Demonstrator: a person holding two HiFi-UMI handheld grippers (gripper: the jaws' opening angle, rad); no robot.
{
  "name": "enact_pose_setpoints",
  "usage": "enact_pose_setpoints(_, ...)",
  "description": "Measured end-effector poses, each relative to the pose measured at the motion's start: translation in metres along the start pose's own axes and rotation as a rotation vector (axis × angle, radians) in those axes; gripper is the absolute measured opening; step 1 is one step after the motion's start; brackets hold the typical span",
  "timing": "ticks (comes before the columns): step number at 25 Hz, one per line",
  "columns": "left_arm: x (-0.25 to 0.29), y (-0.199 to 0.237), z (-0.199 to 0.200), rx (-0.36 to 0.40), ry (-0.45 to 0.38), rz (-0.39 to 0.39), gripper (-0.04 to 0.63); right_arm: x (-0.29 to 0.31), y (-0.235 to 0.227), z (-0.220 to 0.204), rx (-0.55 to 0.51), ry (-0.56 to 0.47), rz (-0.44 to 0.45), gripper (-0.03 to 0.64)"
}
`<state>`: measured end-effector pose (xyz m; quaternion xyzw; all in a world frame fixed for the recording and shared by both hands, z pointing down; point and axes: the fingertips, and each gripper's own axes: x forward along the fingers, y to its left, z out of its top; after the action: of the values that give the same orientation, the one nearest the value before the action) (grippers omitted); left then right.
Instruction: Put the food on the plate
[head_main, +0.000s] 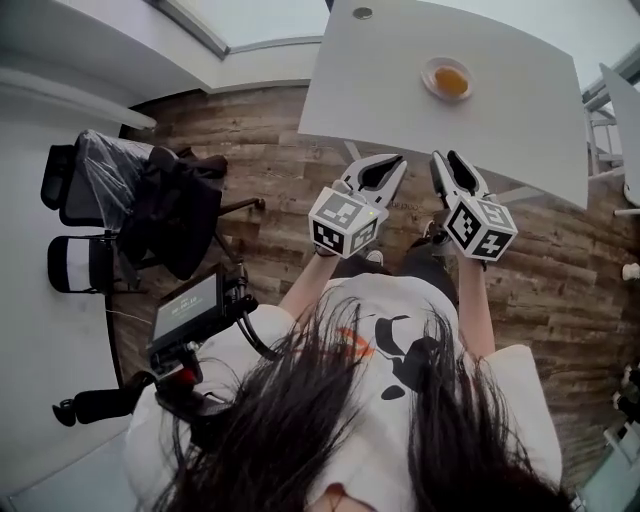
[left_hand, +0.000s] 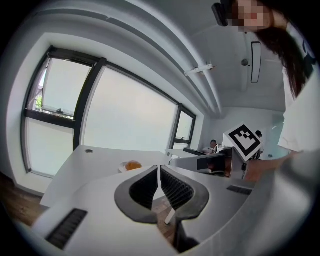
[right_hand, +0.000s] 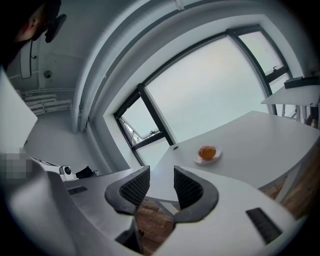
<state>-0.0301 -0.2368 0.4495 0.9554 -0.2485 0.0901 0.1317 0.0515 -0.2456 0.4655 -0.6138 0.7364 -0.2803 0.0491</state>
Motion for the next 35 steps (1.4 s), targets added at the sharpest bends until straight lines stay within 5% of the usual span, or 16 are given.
enact_pose_setpoints(16,-0.051,-0.05,-0.039,-0.038,0.027,-0.159,0.005,-0.081,0.038,-0.047,0.013,-0.041,-0.147,0.157)
enact_pose_setpoints(23,-0.06,-0.073,-0.039,-0.048,0.006,-0.126,0.005,-0.113,0.041,-0.058,0.013,-0.028,-0.133,0.156)
enact_pose_setpoints(35,-0.104,-0.176,-0.067,-0.067,-0.011,-0.047,0.005,-0.216,0.046,-0.093,-0.01,0.015,-0.046,0.156)
